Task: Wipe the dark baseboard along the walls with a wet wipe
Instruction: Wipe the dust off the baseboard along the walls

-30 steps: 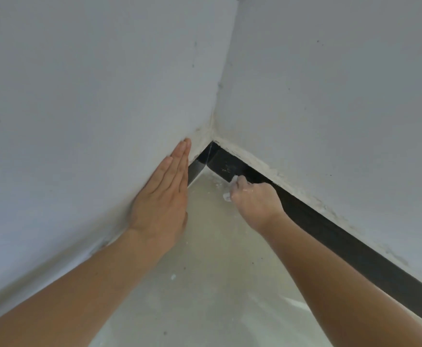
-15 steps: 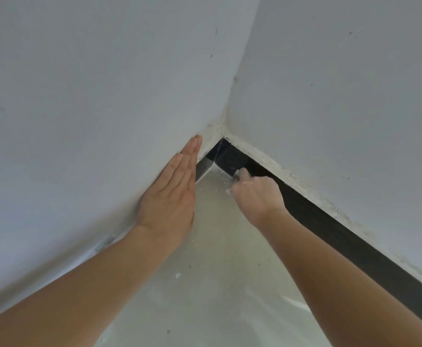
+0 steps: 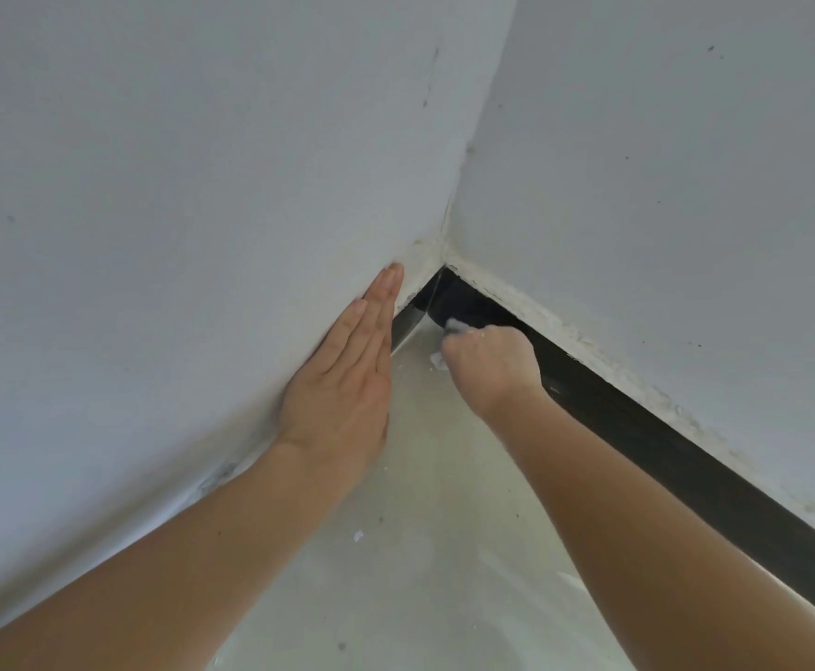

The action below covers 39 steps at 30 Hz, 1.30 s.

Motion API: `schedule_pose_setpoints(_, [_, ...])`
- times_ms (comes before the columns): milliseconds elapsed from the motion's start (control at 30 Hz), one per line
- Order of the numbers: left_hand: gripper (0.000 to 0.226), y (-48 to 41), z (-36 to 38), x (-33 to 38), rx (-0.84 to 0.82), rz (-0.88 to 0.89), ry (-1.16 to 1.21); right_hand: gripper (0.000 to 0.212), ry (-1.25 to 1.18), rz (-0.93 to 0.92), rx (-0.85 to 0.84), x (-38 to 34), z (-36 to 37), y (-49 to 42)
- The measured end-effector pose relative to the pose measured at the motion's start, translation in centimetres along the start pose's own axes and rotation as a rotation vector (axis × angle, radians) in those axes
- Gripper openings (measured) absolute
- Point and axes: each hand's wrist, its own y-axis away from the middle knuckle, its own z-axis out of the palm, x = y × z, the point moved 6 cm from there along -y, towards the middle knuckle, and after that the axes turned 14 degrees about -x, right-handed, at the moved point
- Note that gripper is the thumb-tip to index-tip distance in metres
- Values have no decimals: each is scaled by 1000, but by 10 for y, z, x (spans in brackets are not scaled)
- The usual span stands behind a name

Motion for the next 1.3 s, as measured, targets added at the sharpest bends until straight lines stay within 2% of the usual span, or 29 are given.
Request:
schedule_pose_setpoints(67, [72, 1, 1, 0, -2, 6, -9, 32, -20, -2, -41, -5, 8, -1])
schedule_pose_setpoints(100, [72, 2, 2, -1, -9, 7, -15, 24, -2, 1, -4, -6, 2, 0])
schedule_pose_setpoints(133, [72, 2, 2, -1, -18, 11, -19, 14, -3, 17, 77, -6, -14, 5])
schedule_pose_setpoints(200, [73, 2, 3, 0, -35, 24, -29, 7, -15, 22, 234, 0, -41, 11])
schedule_pose_setpoints(333, [75, 3, 5, 1, -50, 42, -36, 30, 87, -50, 142, -4, -24, -1])
schedule_pose_setpoints(433, [75, 3, 7, 2, -41, 60, -59, 27, 94, -34, 47, -10, 10, -12])
schedule_pose_setpoints(533, [75, 4, 9, 1, -58, 69, -91, 23, 68, -32, 25, -9, 13, -9])
schedule_pose_setpoints(667, [77, 2, 9, 2, -77, 71, -50, 31, 28, -13, -76, 1, 20, 7])
schedule_pose_setpoints(800, [76, 2, 8, 0, -125, 78, -64, 30, 29, 80, -172, 9, 40, 29])
schedule_pose_setpoints(900, [81, 1, 9, -2, -175, 86, -29, 30, 29, 34, -146, 21, 47, 64])
schedule_pose_setpoints(933, [84, 1, 8, -2, -191, 88, -24, 34, 40, 15, -74, 27, 45, 78])
schedule_pose_setpoints(1000, [86, -1, 7, -1, -210, 88, -22, 42, 119, 92, 14, 46, 37, 103])
schedule_pose_setpoints(1067, [86, -1, 6, 0, -222, 93, -21, 46, 77, 76, 121, 61, 43, 107])
schedule_pose_setpoints(1167, [88, -1, 5, 0, -247, 98, 5, 48, 129, 95, 96, 66, 65, 96])
schedule_pose_setpoints(1267, [89, -2, 5, 0, -250, 101, 25, 56, 92, 107, -84, 57, 68, 87])
schedule_pose_setpoints(1300, [90, -2, 6, 0, -243, 103, 29, 55, 62, 83, -74, 56, 73, 84])
